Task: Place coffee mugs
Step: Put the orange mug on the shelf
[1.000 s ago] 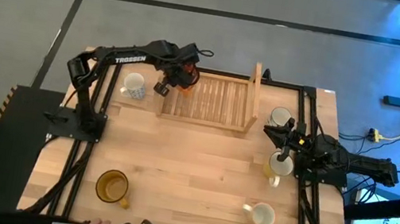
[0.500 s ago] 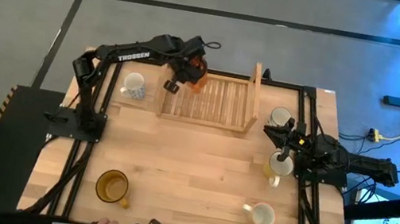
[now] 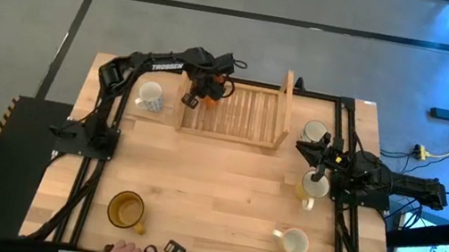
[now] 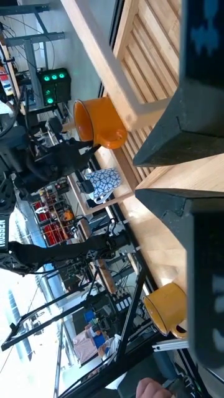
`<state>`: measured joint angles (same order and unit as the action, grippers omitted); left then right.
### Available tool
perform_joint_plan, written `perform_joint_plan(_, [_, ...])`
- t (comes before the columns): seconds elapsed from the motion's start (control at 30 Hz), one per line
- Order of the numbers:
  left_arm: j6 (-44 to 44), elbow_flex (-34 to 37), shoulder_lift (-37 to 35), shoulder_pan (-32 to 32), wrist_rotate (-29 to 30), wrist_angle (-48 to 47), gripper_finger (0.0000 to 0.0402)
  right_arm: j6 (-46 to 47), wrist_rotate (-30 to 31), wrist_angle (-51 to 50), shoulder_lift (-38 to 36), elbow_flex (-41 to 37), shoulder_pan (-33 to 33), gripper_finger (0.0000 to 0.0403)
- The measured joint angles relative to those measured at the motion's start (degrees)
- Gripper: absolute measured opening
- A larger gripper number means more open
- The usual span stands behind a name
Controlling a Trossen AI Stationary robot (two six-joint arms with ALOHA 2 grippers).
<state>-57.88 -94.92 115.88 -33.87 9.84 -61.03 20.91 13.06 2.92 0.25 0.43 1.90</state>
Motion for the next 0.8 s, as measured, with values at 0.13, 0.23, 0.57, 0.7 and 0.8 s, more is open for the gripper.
perform_joint_plan(0.13, [0.1, 0.0, 0.1, 0.1, 1.7, -0.1, 0.0018, 0.0, 0.0, 0.0, 0.0, 0.0, 0.0, 0.0056])
perform_joint_plan(0.23, [-0.1, 0.0, 0.1, 0.1, 2.9, -0.9, 0.0018, 0.0, 0.0, 0.0, 0.0, 0.0, 0.0, 0.0056])
perform_joint_plan(0.57, [0.4, 0.0, 0.2, 0.0, 5.1, -1.4, 0.0042, -0.3, 0.0, 0.0, 0.0, 0.0, 0.0, 0.0056])
perform_joint_plan(0.7, [2.1, 0.0, 0.2, 0.0, 5.3, -0.8, 0.0068, -0.3, 0.0, 0.0, 0.0, 0.0, 0.0, 0.0056])
perform_joint_plan(0.8, [3.7, 0.0, 0.2, 0.0, 6.3, -0.7, 0.0086, -0.3, 0.0, 0.0, 0.0, 0.0, 0.0, 0.0056])
